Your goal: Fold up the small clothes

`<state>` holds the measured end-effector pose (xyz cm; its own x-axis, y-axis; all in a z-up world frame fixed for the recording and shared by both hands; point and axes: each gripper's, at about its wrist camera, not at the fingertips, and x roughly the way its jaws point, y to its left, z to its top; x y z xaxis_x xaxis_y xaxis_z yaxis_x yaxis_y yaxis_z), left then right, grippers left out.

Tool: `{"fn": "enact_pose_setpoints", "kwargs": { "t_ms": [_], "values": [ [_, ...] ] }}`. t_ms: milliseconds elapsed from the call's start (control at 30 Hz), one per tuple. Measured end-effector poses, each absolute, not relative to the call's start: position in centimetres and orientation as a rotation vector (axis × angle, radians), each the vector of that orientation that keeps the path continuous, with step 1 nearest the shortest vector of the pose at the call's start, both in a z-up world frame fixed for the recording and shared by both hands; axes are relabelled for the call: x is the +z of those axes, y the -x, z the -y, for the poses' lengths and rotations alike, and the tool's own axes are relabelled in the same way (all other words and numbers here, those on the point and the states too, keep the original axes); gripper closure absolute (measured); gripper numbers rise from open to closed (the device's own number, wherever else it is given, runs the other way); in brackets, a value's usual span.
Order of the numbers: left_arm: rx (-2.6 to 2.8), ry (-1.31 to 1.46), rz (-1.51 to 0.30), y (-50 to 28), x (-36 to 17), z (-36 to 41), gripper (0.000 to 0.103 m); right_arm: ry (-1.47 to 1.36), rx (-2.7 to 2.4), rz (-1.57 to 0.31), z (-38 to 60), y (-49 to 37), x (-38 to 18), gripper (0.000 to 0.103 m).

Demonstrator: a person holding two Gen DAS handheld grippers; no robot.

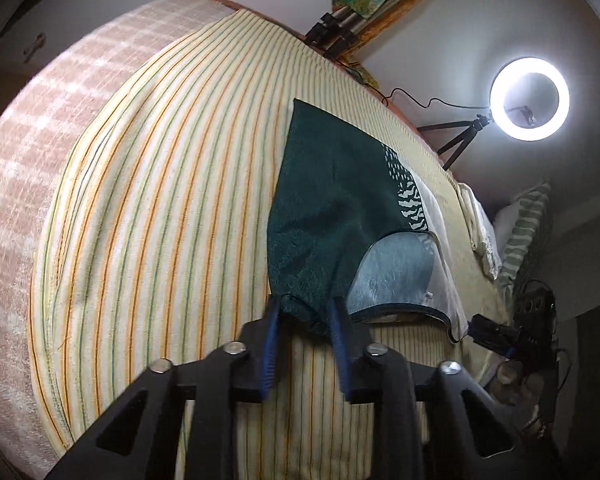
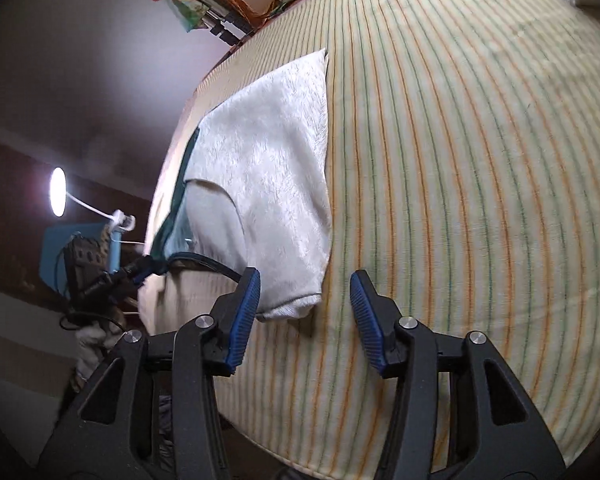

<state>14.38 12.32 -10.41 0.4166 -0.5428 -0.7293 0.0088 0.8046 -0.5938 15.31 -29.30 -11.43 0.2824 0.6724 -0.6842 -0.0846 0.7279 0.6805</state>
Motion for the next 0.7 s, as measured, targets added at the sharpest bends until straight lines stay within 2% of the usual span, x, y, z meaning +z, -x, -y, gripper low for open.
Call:
{"fn": "enact_pose_setpoints", "kwargs": {
  "t_ms": [33,100,200,333,367,400,467,700],
  "values": [
    [-0.366,0.525,-1.093,-14.4,-10.1,-11.8,0.096,-0.621,0.563,-1.189,29.4,-15.4,-11.5,0.057],
    [-0.354,0.447,-1.072,-14.2,-9.3,-11.0,0.099,-0.658,0.59,-1.199,29.3,-15.4,-11.7,0.084],
    [-0.343,0.361,-1.032,-13.3,-7.7,-9.9,0.101,-0.64,0.587,-1.2,28.9,-15.5,-11.5,0.095],
    [-0.316,0.282,-1.04,-12.0,-8.0,-8.8,0.101,-0.668,0.592,-1.155,29.9,-15.4,-9.9,0.097],
    [-0.307,0.239,-1.058,-11.7,-8.6,-8.4,0.096,-0.676,0.595,-1.143,30.3,-15.4,-9.6,0.097],
    [-0.303,0.203,-1.078,-11.5,-9.2,-8.2,0.085,-0.664,0.583,-1.141,30.6,-15.3,-9.6,0.097],
    [-0.308,0.192,-1.107,-11.2,-9.8,-8.2,0.077,-0.636,0.566,-1.168,30.3,-15.4,-10.1,0.097],
    [-0.284,0.244,-0.949,-11.4,-5.6,-10.3,0.075,-0.414,0.538,-1.215,28.1,-14.8,-9.5,0.091]
  ]
}}
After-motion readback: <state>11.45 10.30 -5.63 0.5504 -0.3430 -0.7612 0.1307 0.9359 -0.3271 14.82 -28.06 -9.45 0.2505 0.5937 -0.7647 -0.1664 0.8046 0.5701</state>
